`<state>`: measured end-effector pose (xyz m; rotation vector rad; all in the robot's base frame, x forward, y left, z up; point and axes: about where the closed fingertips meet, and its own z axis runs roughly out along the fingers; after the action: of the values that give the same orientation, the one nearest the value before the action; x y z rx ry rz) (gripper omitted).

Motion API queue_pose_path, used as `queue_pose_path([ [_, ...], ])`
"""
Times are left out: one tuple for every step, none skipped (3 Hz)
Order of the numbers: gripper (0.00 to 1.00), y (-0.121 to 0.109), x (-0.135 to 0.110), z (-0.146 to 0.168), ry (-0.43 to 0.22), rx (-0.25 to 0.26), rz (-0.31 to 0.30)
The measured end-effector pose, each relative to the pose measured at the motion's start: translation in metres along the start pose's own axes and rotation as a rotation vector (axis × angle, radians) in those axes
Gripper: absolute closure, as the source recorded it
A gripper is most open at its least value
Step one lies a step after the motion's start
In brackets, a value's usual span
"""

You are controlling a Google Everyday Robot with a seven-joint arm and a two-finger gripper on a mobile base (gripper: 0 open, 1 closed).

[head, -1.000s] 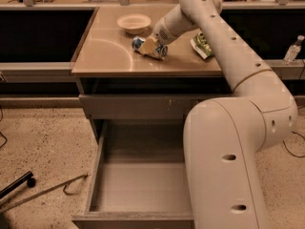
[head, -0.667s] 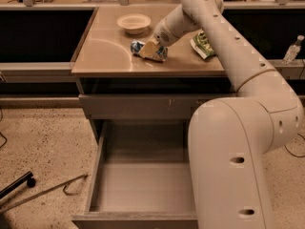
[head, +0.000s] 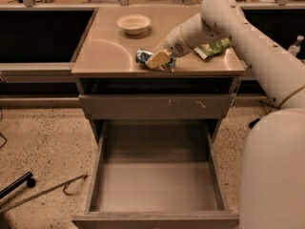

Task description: Place redbull can into middle drawer

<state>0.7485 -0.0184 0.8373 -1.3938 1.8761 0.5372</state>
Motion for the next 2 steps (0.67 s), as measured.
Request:
queue_pose_path([
  [1.00,0.033,0.008,-0.018,-0.025,0.024,-0.033],
  [1.00,0.049,0.026,0.000,0.004,-0.019,-0.016],
])
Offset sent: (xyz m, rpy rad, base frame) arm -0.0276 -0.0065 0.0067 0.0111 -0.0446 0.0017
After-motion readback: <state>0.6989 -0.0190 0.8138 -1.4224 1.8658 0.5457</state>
